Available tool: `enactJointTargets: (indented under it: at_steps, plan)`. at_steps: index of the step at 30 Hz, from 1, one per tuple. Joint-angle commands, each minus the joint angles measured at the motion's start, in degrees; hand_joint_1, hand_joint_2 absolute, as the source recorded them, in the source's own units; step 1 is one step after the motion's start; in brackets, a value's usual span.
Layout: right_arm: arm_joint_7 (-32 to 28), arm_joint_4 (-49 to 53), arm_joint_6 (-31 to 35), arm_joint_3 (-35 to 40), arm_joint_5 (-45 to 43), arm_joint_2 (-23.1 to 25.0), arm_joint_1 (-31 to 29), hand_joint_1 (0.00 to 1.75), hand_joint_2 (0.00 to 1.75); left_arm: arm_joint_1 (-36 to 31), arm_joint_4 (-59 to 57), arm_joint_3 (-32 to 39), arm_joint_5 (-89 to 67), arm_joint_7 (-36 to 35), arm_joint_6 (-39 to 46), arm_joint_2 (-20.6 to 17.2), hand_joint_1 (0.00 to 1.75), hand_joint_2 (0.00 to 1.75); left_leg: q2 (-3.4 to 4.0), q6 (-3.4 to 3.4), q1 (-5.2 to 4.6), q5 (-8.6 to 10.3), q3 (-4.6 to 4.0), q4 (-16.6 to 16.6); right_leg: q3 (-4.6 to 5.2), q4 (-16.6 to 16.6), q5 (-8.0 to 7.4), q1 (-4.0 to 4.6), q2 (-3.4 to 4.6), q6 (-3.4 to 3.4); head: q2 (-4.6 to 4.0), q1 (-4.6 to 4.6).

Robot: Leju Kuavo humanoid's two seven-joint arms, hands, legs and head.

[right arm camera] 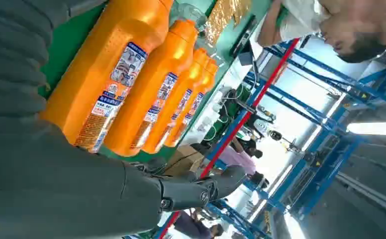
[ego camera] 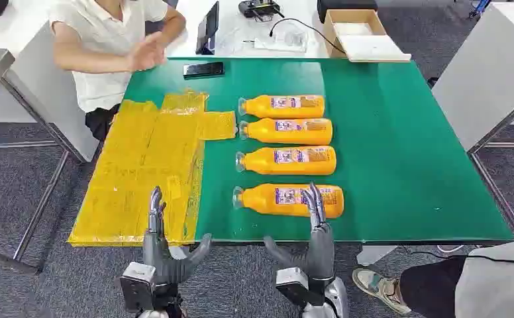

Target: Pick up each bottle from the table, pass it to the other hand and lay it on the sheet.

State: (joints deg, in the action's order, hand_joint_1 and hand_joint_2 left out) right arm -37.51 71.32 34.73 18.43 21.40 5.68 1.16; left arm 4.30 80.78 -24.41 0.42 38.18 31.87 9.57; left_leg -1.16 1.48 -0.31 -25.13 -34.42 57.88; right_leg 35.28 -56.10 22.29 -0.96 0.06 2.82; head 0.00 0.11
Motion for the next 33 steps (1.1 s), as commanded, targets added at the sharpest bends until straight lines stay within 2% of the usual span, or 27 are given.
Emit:
enactJointTargets:
  at_steps: [1, 3, 6, 14, 19, 24, 30, 33]
  plan:
    - [6.78, -1.29, 1.76, -1.75, 4.89, -3.2, -2.12, 0.0, 1.75, 1.01, -0.14, -1.06, -0.21, 1.82, 1.35, -1.74, 0.0, 1.75, 0.12, -0.05, 0.01, -0.06, 0.16, -0.05, -0.13, 0.05, 0.03, 0.02, 0.05, -0.06, 0.0, 0.0]
    - [10.16, -3.8, 0.57, -2.98, 8.64, -4.52, -3.35, 0.0, 1.75, 0.96, -0.5, -0.88, -0.12, 1.82, 1.49, -1.65, 0.0, 1.75, 0.12, -0.08, 0.03, -0.09, 0.25, -0.05, -0.23, 0.07, 0.06, 0.04, 0.03, -0.09, 0.0, 0.0]
    - [12.04, -7.75, -0.05, -4.58, 12.92, -6.23, -5.69, 0.0, 1.75, 0.48, -0.9, -0.95, 0.17, 1.82, 0.36, -1.26, 0.0, 1.75, 0.08, -0.05, 0.0, -0.03, 0.19, -0.06, -0.18, 0.08, 0.01, 0.01, 0.02, -0.06, -0.02, 0.0]
    - [12.28, -9.03, -0.87, -5.63, 13.56, -7.17, -7.38, 0.0, 1.75, 0.22, -1.29, -1.27, -0.03, 1.82, 0.29, -1.01, 0.0, 1.75, 0.09, -0.06, 0.01, -0.06, 0.2, -0.05, -0.21, 0.08, 0.02, 0.03, 0.02, -0.06, 0.0, 0.0]
    - [17.78, -11.73, -2.43, -5.71, 19.17, -9.03, -9.61, 0.0, 1.75, 0.32, -1.13, -1.17, -0.09, 1.82, 0.04, -0.91, 0.0, 1.75, 0.12, -0.08, 0.02, -0.08, 0.22, -0.04, -0.21, 0.05, 0.04, 0.05, 0.04, -0.08, 0.0, 0.0]
    - [19.16, -16.33, -4.47, -6.13, 21.1, -10.66, -13.26, 0.0, 1.75, -0.41, -1.77, -1.19, 0.05, 1.82, -0.41, -0.45, 0.0, 1.75, 0.1, -0.04, 0.01, -0.02, 0.13, -0.02, -0.13, 0.07, -0.02, 0.02, 0.05, -0.03, 0.0, 0.0]
    - [19.21, -16.41, -4.47, -6.08, 21.13, -10.57, -13.15, 0.0, 1.75, -0.4, -1.79, -1.19, 0.05, 1.82, -0.41, -0.47, 0.0, 1.75, 0.13, -0.08, 0.01, -0.08, 0.26, -0.05, -0.25, 0.06, 0.03, 0.04, 0.04, -0.08, -0.02, 0.0]
    - [22.19, -18.46, -5.24, -4.39, 25.0, -12.02, -15.51, 0.0, 1.75, -0.67, -2.02, -1.06, 0.33, 1.82, -0.98, -0.1, 0.0, 1.75, 0.16, -0.11, 0.02, -0.11, 0.32, -0.04, -0.29, 0.04, 0.07, 0.05, 0.05, -0.1, 0.0, 0.0]
